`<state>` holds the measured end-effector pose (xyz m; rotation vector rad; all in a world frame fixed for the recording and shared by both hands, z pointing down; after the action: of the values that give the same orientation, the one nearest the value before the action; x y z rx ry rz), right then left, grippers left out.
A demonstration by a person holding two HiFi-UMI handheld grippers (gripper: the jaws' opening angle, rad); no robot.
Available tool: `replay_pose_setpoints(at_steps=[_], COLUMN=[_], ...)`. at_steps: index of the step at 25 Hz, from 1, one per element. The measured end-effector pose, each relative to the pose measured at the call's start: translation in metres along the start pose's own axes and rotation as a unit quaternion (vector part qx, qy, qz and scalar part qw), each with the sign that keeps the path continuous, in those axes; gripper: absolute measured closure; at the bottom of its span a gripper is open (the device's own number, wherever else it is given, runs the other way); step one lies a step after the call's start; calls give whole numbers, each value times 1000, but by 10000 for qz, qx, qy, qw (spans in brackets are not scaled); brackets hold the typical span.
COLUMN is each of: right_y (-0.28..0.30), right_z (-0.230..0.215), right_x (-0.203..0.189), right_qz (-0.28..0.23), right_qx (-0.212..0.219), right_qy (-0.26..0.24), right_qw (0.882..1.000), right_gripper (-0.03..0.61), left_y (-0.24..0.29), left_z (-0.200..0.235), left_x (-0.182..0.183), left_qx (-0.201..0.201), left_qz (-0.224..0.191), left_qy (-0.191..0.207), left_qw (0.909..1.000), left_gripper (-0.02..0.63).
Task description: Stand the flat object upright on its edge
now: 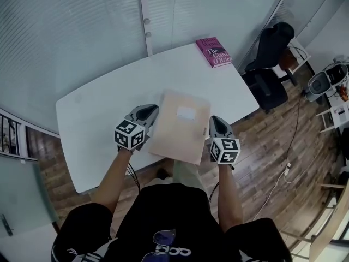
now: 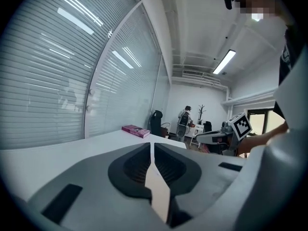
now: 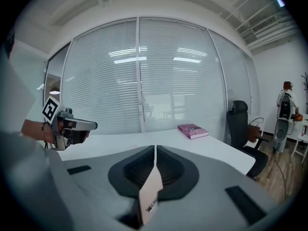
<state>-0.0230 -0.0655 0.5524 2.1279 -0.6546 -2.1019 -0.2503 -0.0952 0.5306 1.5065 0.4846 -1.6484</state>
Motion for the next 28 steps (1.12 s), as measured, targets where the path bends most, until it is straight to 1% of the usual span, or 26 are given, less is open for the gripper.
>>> replay_pose_setpoints(at_steps=[3,4,5,6,7,8,10,16,21,28], right_y=[-3,-3,-2,-1,-1,-1,0,6,8,6], right_z=[0,0,1,1,2,3,3,2,-3,-4], right_x=[-6,-9,-12,-16,-18,-20,-24,-37,-52,-71], right_qz=[-3,37,89,136,167,184,218,405,564,781], right_qx=[117,168,216,251,276,292,303,315,264,340], right_qy=[135,177,211,235,248,255,265,346,494,612], right_qw=[9998,9997,9995,9993,9992,9991,9990,9981,9968,9945], right_gripper=[548,499,420,386,361,345,331,307,278,272], left_y=[2,2,1,1,1,1,3,7,13,16], left_z=[-3,-3,-3,-3,-3,-3,-2,-1,-2,1], left_x=[-10,-12,-15,-17,-20,-24,-31,-49,-68,-90], left_qx=[-98,-107,-117,-138,-170,-201,-220,-236,-334,-272], left_qz=[90,116,138,166,208,266,401,633,815,1040], left_qy=[-110,-130,-157,-191,-226,-254,-271,-413,-612,-825], left_qw=[9999,9998,9997,9996,9994,9991,9986,9969,9942,9908], left_gripper=[591,591,591,583,551,503,445,378,355,331])
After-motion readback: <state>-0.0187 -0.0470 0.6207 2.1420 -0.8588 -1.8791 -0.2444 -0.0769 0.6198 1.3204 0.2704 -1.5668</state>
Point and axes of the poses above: the fingertips, and each gripper's own axes: y forward along the fingers, z to its left, x out of its top, the point moved 1 cm from there along -y, backward along the fingers, and after that the axes turned 5 degrees about -x, right-handed, at the moved point
